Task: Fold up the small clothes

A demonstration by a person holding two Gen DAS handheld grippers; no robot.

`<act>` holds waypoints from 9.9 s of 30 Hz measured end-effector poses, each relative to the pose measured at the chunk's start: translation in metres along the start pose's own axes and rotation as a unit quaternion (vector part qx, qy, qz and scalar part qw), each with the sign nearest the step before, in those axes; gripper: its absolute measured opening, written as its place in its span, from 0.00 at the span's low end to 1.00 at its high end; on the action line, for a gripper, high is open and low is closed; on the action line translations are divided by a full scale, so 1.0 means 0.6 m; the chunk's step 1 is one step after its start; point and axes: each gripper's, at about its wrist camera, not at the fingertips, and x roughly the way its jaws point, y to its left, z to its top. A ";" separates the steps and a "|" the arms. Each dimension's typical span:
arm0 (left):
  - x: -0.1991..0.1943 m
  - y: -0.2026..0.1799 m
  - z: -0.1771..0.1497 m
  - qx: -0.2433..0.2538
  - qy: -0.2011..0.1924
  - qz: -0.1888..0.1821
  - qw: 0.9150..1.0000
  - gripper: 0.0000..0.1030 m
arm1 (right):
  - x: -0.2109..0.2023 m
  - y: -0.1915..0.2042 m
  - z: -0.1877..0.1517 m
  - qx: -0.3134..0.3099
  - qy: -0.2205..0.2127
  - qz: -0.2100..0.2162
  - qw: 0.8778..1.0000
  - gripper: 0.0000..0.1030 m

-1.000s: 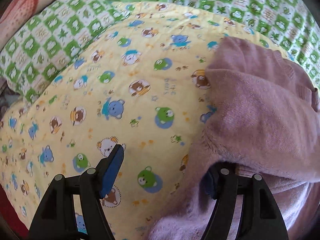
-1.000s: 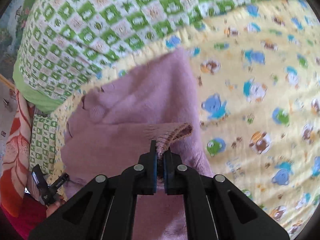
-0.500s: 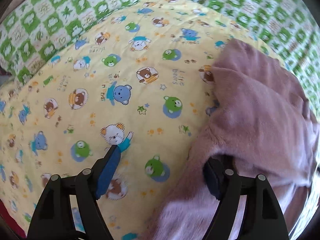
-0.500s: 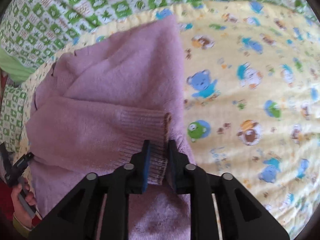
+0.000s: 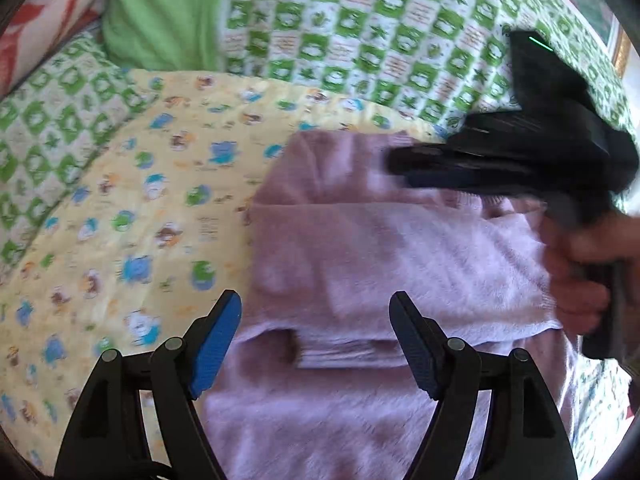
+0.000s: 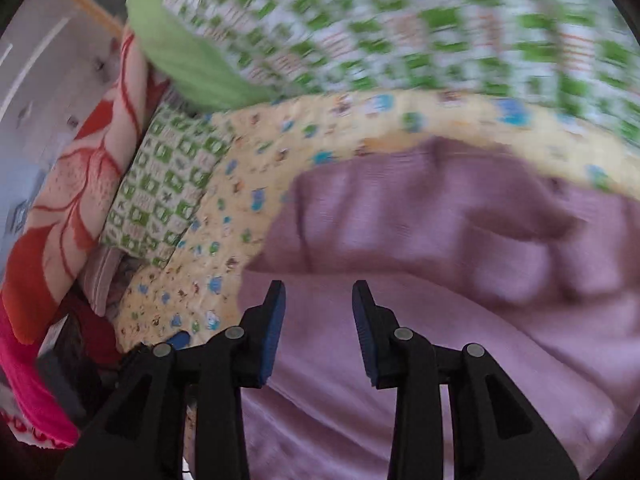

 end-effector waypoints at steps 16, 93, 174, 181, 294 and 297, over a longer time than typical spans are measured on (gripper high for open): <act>0.104 0.110 -0.020 -0.231 0.075 -0.065 0.968 0.55 | 0.158 0.042 0.069 -0.095 0.071 -0.002 0.993 0.04; 0.212 -0.007 0.325 0.173 0.092 -0.002 0.981 0.30 | -0.208 -0.280 0.051 0.007 -0.121 -0.289 0.950 0.16; -0.194 0.114 -0.419 0.010 0.236 -0.083 0.968 0.73 | -0.337 -0.049 -0.714 0.240 -0.072 -0.223 0.942 0.46; -0.196 0.128 -0.435 -0.009 0.234 -0.103 0.967 0.78 | -0.336 -0.041 -0.732 0.239 -0.074 -0.212 0.945 0.46; 0.195 0.070 0.250 -0.098 0.021 -0.124 0.987 0.30 | -0.280 -0.435 -0.062 0.286 -0.226 -0.066 0.929 0.17; 0.161 0.081 0.249 -0.100 -0.001 -0.094 0.991 0.60 | -0.293 -0.423 -0.067 0.281 -0.233 -0.076 0.928 0.27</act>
